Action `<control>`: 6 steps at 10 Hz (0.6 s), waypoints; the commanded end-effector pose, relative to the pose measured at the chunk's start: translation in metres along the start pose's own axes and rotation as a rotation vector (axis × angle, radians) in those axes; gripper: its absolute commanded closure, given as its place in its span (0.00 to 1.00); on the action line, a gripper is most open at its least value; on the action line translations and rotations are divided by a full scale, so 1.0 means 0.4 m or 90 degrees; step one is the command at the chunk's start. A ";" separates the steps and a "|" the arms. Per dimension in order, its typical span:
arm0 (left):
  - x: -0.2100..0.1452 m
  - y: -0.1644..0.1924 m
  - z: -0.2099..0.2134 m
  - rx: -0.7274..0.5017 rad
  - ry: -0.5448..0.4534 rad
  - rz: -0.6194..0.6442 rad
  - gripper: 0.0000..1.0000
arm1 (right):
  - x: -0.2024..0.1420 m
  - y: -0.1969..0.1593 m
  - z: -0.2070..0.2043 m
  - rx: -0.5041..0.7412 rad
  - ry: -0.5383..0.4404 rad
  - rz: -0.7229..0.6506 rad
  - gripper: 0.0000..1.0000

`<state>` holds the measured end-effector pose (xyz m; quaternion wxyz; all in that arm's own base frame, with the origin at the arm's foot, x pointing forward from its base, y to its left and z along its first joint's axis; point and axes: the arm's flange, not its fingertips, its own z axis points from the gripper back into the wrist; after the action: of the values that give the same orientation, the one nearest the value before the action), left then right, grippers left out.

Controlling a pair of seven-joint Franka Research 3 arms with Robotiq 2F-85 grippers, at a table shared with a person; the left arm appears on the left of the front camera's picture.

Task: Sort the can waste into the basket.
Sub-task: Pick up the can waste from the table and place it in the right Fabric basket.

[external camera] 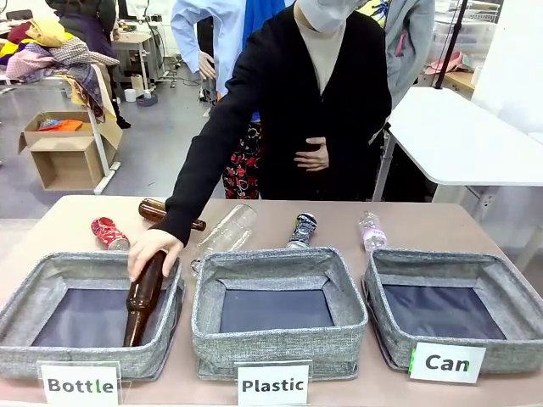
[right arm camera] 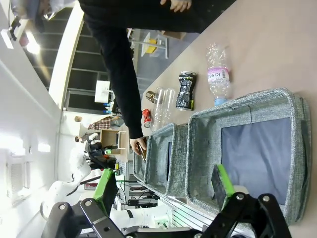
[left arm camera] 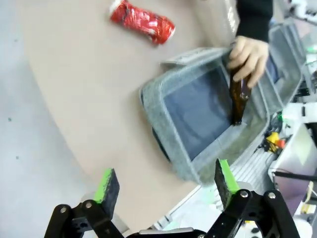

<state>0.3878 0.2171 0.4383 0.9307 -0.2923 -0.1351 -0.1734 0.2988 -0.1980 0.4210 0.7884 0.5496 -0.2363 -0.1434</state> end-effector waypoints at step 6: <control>0.012 0.008 -0.053 -0.053 -0.042 -0.047 0.00 | 0.009 0.001 -0.001 0.016 -0.012 0.014 0.00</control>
<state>0.3930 0.2185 0.4114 0.9055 -0.3395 -0.1572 -0.2001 0.2988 -0.1981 0.4210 0.7885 0.5495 -0.2363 -0.1434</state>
